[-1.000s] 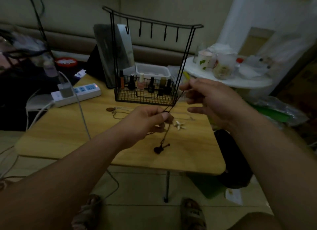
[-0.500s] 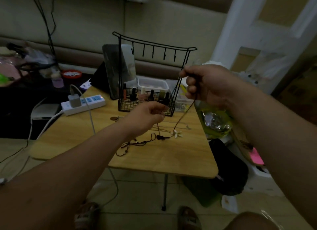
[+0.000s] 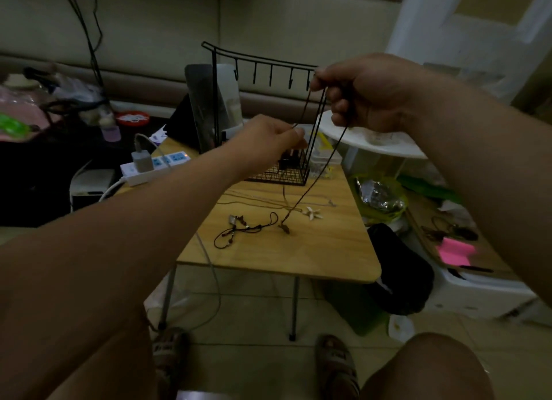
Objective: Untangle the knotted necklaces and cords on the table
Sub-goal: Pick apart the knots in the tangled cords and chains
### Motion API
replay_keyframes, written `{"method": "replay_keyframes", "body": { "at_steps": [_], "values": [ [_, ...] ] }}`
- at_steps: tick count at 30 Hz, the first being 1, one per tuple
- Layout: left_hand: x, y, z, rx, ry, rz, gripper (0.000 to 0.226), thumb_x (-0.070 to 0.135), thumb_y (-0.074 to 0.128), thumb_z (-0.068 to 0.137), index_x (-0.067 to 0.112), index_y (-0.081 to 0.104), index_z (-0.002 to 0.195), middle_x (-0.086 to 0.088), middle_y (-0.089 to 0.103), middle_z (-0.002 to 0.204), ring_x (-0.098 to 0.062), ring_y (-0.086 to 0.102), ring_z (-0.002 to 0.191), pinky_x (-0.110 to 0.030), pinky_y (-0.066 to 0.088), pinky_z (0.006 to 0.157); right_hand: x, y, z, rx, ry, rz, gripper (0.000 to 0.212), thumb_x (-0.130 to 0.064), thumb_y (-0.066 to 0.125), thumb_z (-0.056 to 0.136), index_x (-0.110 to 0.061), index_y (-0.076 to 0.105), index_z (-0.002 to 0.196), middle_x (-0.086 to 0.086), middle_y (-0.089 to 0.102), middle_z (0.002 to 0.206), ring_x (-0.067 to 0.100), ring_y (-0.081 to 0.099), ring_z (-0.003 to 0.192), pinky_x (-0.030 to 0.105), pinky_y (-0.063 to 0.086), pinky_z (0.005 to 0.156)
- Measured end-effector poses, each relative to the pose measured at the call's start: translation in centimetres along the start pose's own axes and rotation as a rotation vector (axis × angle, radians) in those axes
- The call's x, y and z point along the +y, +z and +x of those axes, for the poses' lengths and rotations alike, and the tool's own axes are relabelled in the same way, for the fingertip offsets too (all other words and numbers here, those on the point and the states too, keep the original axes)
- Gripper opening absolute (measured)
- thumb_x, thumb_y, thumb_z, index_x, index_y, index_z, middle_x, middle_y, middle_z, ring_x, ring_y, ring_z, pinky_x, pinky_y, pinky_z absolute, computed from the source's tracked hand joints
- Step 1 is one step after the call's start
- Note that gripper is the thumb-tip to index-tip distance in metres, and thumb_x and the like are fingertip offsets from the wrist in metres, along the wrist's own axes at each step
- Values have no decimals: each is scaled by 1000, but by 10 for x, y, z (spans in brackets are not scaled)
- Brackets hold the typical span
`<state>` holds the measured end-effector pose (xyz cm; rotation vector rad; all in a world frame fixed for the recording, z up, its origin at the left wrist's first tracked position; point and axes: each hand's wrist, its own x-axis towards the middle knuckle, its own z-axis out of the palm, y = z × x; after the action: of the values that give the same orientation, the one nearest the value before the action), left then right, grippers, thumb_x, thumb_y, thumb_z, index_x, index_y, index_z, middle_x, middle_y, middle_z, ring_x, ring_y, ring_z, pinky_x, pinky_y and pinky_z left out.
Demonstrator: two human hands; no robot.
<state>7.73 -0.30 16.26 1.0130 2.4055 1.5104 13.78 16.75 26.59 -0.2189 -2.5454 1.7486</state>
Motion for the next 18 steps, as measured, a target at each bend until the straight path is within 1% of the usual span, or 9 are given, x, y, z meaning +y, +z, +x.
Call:
{"method": "replay_keyframes", "body": {
  "at_steps": [3, 6, 7, 9, 10, 11, 12, 15, 18],
  "values": [
    [7, -2, 5, 17, 9, -30, 36, 38, 44, 111, 20, 74, 113, 10, 72, 110, -5, 64, 101, -27, 46, 80, -12, 3, -1, 1, -12, 26, 20, -30, 56, 105, -15, 68, 108, -11, 49, 62, 3, 45, 51, 18, 44, 53],
    [3, 7, 10, -52, -50, -187, 33, 30, 43, 112, 10, 69, 114, -2, 78, 106, -7, 74, 96, -23, 53, 81, -21, 5, 4, 29, -44, 120, 19, -31, 56, 105, -16, 68, 106, -11, 45, 62, 2, 39, 51, 16, 39, 50],
    [-2, 13, 11, -92, -73, -236, 31, 27, 43, 112, 7, 67, 116, -6, 78, 106, -9, 76, 95, -24, 55, 87, -23, 5, 8, 49, -59, 151, 19, -30, 56, 105, -16, 68, 106, -11, 43, 63, 3, 37, 50, 16, 38, 50],
    [-16, 25, 12, -178, -108, -298, 29, 25, 45, 111, 6, 65, 118, -11, 78, 105, -19, 76, 100, -42, 50, 109, -25, 4, 14, 97, -84, 195, 18, -29, 56, 105, -15, 67, 105, -10, 41, 63, 3, 36, 50, 16, 38, 50],
    [-24, 31, 11, -217, -126, -306, 28, 25, 44, 111, 7, 64, 117, -12, 79, 104, -22, 76, 102, -50, 43, 115, -25, 2, 17, 121, -90, 212, 18, -29, 56, 105, -15, 67, 105, -10, 41, 63, 3, 35, 49, 16, 37, 49],
    [-33, 37, 10, -248, -149, -302, 28, 26, 44, 111, 8, 65, 116, -13, 79, 102, -24, 76, 103, -54, 37, 119, -24, 0, 20, 145, -92, 227, 18, -28, 55, 105, -15, 67, 105, -10, 40, 63, 3, 34, 49, 16, 37, 49],
    [-42, 42, 9, -270, -177, -296, 29, 26, 43, 112, 9, 65, 115, -15, 79, 102, -24, 76, 104, -54, 36, 120, -22, -4, 23, 169, -89, 241, 18, -28, 55, 105, -15, 67, 104, -9, 40, 63, 3, 33, 50, 16, 36, 49],
    [-66, 52, 3, -307, -275, -324, 35, 27, 41, 113, 5, 67, 115, -22, 76, 94, -28, 76, 102, -50, 43, 115, -12, -19, 31, 248, -65, 278, 17, -27, 56, 104, -14, 66, 102, -9, 40, 61, 3, 32, 50, 16, 35, 49],
    [-86, 49, 0, -294, -329, -341, 35, 28, 42, 112, 4, 68, 113, -10, 70, 77, -30, 77, 97, -47, 49, 108, 6, -36, 36, 332, -34, 307, 14, -25, 58, 102, -14, 67, 99, -9, 40, 59, 4, 30, 49, 17, 33, 48]
  ]
}}
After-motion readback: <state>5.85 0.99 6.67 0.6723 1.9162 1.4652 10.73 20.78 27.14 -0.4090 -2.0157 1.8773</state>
